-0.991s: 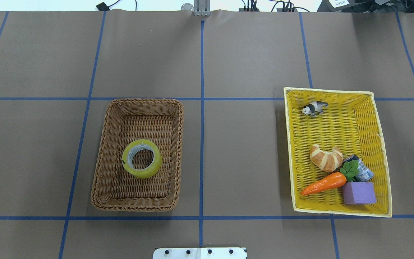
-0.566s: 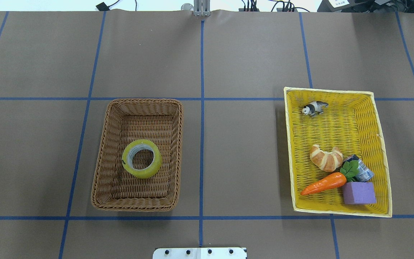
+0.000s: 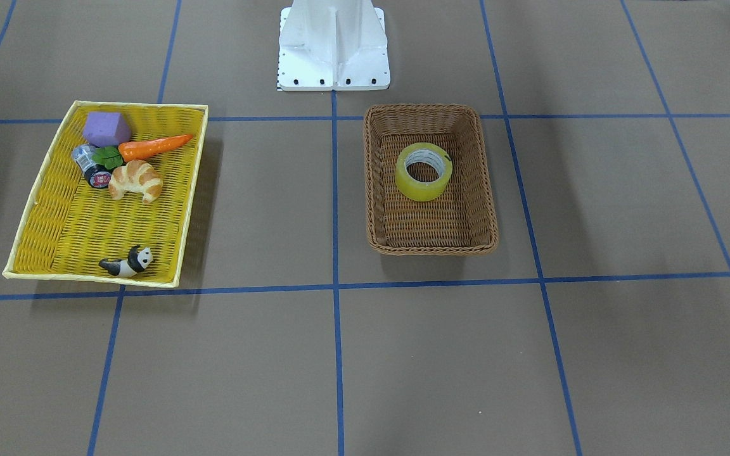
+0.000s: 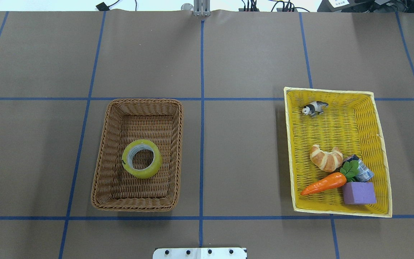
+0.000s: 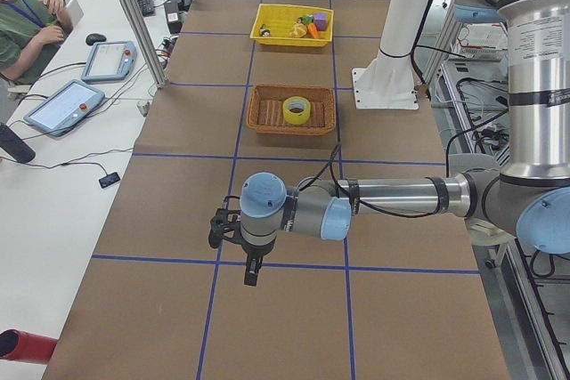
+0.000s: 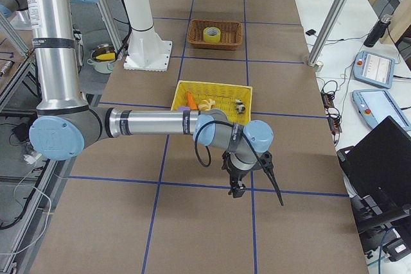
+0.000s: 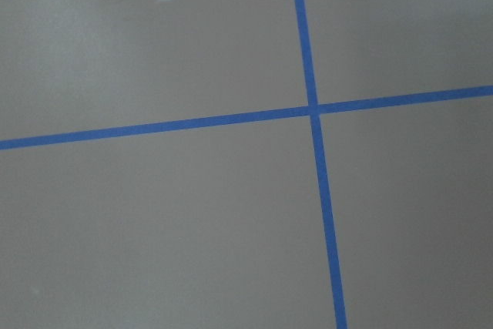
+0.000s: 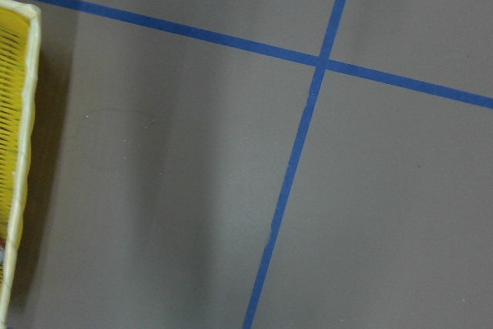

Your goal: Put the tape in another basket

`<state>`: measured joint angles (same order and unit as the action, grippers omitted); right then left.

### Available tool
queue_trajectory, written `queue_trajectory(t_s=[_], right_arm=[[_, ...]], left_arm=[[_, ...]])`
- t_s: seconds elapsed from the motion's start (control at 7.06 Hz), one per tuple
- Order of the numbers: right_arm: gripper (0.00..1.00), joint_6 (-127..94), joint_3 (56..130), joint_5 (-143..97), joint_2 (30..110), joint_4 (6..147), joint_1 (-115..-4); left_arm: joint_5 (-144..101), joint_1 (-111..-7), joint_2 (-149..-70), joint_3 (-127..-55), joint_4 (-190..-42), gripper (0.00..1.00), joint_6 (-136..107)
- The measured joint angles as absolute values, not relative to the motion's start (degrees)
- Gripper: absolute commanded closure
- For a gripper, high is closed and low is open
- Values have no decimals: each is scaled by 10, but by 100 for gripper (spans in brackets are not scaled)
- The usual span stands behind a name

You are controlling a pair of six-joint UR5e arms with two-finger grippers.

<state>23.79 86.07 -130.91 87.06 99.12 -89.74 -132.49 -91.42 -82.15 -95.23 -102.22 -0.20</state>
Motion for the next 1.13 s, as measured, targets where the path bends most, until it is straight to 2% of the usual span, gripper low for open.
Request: queue_trajectory(t_s=[0.42, 0.85, 1.13], right_arm=[[0, 213, 844, -1313, 875, 930, -898], [0, 144, 934, -1318, 871, 1024, -899], [0, 138, 962, -1322, 876, 1065, -899]], left_arm=[[-1322, -913, -825, -955, -1015, 1, -16], [-1320, -912, -828, -958, -1000, 1, -40], [-1320, -910, -830, -960, -985, 1, -40]])
